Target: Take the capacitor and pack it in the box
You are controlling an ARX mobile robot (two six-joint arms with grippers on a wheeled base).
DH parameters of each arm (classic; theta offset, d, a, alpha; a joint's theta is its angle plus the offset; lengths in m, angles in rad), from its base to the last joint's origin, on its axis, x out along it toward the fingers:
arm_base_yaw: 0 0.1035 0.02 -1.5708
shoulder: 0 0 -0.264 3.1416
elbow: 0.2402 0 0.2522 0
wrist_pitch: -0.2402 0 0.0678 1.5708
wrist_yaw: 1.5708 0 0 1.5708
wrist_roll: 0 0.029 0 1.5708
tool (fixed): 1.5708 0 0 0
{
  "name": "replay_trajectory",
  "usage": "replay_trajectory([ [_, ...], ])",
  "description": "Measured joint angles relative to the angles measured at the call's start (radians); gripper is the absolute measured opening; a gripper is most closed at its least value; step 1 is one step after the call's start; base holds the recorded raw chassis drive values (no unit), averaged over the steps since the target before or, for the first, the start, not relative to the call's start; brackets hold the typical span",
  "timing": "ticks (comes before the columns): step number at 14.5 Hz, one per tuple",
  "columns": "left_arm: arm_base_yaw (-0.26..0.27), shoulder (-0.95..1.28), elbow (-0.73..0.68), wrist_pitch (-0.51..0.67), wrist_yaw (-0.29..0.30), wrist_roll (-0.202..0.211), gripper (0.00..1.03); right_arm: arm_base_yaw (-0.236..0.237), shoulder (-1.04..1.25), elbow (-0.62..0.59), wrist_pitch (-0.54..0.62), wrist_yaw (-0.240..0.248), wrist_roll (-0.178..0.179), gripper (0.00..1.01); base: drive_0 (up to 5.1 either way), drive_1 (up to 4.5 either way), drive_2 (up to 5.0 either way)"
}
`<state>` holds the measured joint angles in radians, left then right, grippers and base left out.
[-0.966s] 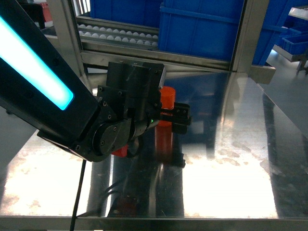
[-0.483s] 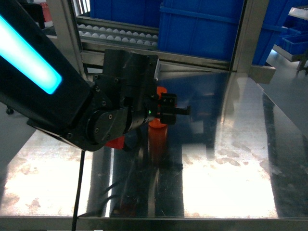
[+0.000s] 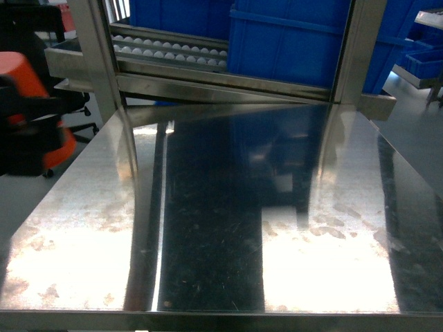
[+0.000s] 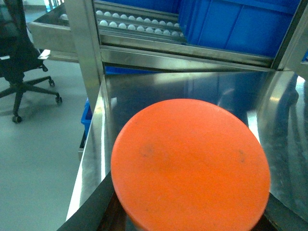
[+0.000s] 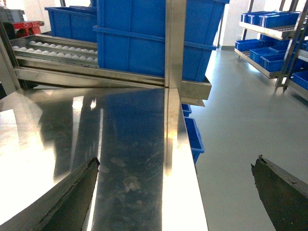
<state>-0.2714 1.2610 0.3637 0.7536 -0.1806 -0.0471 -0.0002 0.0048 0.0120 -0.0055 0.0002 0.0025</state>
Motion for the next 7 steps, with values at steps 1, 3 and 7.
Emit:
replay_trajectory([
  [1, 0.000, -0.199, -0.084, -0.091, -0.002, 0.014, 0.45, 0.000, 0.000, 0.000, 0.000, 0.000, 0.000, 0.98, 0.0, 0.00, 0.0],
  [3, -0.008, -0.373, -0.111, -0.123, -0.010, 0.051, 0.45, 0.000, 0.000, 0.000, 0.000, 0.000, 0.000, 0.98, 0.0, 0.00, 0.0],
  [7, 0.079, -0.497, -0.214, -0.155, -0.024, 0.051, 0.45, 0.000, 0.000, 0.000, 0.000, 0.000, 0.000, 0.98, 0.0, 0.00, 0.0],
])
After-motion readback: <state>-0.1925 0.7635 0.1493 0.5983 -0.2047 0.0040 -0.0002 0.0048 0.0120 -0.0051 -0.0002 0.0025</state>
